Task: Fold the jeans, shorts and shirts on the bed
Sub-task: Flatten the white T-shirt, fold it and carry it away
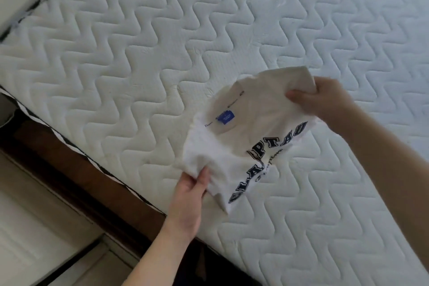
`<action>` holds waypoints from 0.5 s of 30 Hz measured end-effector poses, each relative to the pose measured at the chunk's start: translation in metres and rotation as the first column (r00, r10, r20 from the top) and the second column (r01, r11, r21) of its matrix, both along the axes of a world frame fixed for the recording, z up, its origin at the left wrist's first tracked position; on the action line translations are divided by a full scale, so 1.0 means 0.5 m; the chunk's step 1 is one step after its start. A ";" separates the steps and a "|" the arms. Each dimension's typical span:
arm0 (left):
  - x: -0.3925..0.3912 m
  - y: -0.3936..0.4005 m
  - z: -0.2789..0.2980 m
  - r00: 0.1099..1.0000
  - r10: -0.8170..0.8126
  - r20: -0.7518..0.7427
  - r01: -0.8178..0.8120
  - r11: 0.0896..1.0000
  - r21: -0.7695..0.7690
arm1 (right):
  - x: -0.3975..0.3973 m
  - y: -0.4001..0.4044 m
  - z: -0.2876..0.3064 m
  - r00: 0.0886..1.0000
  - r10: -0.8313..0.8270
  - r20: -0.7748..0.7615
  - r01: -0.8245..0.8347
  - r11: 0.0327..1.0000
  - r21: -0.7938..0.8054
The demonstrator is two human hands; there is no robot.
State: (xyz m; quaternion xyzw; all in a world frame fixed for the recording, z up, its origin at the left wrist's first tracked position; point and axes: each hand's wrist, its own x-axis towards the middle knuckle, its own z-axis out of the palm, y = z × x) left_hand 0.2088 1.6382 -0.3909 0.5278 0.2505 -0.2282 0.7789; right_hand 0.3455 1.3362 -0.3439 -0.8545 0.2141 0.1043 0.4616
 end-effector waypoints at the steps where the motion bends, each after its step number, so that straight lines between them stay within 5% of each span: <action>1: 0.011 0.015 0.034 0.999 -0.024 0.049 0.023 1.000 0.022 | -0.033 0.004 0.032 0.998 -0.054 0.039 0.052 0.997 0.048; 9: 0.108 0.107 0.288 0.862 -0.260 0.435 0.053 0.900 0.432 | -0.285 0.038 0.232 0.900 -0.378 0.218 0.277 0.881 0.383; 15: 0.138 0.050 0.434 0.785 -0.474 0.399 0.262 0.838 0.479 | -0.457 0.048 0.352 0.831 -0.492 0.259 0.380 0.843 0.380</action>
